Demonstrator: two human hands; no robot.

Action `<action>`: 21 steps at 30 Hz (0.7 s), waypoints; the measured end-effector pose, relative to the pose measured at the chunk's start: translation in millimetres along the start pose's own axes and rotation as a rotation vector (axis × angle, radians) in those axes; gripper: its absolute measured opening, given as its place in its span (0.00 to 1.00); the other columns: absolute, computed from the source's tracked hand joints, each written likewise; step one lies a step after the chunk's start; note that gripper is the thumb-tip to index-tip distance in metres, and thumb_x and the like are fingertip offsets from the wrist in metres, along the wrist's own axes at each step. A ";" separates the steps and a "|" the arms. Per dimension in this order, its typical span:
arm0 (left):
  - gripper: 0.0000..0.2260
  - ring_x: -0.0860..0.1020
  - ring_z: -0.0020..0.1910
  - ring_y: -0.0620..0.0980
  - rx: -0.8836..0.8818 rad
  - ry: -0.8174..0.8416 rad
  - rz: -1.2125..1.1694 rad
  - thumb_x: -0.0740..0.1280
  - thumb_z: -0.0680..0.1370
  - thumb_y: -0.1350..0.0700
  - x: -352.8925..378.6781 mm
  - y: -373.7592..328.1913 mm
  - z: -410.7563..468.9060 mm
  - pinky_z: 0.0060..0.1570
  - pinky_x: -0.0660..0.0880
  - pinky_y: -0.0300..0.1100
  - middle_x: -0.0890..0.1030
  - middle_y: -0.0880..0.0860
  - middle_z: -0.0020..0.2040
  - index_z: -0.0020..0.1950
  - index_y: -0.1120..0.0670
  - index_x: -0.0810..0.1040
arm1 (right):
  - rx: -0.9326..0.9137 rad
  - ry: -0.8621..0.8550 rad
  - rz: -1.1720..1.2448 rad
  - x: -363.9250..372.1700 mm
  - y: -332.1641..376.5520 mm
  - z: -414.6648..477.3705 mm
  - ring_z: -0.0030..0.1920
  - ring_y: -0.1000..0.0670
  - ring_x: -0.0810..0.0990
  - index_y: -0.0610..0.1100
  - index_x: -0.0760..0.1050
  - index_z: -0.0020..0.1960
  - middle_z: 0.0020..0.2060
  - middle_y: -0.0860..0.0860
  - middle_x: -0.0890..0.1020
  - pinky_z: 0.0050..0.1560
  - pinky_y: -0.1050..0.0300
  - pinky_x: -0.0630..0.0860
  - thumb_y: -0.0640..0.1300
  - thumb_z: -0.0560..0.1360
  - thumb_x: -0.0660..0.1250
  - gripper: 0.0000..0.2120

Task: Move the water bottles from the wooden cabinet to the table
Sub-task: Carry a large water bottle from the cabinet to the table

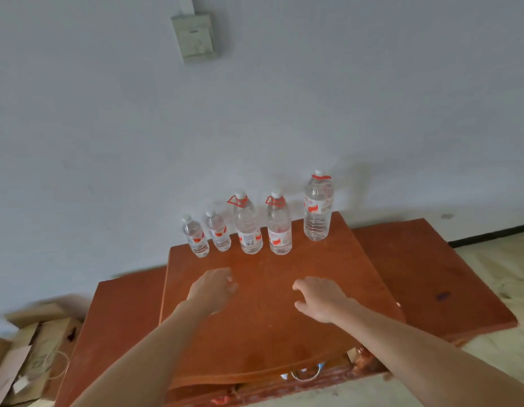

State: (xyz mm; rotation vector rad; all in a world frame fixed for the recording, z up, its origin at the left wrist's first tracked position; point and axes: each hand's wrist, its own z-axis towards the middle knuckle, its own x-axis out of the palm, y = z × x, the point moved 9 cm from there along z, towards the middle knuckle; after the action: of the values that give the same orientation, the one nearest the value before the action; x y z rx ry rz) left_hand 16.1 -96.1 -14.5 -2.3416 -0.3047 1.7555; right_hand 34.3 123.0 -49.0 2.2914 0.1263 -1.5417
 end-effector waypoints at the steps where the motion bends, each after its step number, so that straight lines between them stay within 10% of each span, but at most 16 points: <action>1: 0.08 0.80 0.50 0.50 -0.023 -0.011 -0.025 0.64 0.78 0.49 -10.2 1.1 17.4 0.51 0.78 0.47 0.82 0.49 0.52 0.54 0.50 0.78 | -0.010 0.009 -0.002 -5.2 -0.3 17.5 0.60 0.48 0.78 0.48 0.68 0.70 0.63 0.50 0.76 0.59 0.52 0.75 0.54 0.80 0.62 0.21; 15: 0.19 0.70 0.65 0.59 0.024 -0.113 -0.035 0.56 0.81 0.48 -76.3 -21.4 285.2 0.59 0.70 0.55 0.68 0.57 0.65 0.71 0.53 0.65 | 0.179 0.150 0.138 45.3 -42.4 105.3 0.55 0.57 0.77 0.51 0.67 0.71 0.64 0.56 0.75 0.59 0.61 0.73 0.56 0.80 0.60 0.21; 21: 0.14 0.78 0.52 0.61 0.048 -0.113 0.013 0.57 0.81 0.46 -44.3 -15.7 300.5 0.50 0.74 0.51 0.76 0.58 0.53 0.61 0.54 0.68 | 0.236 0.229 0.131 68.4 -54.2 121.4 0.62 0.55 0.76 0.50 0.67 0.72 0.66 0.55 0.75 0.61 0.59 0.74 0.56 0.80 0.61 0.23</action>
State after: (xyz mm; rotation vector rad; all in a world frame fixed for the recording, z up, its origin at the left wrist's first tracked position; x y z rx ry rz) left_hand -285.4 -82.9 -52.1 -2.2209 -0.2625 1.8842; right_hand -60.0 121.1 -165.0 2.5977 -0.1522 -1.2847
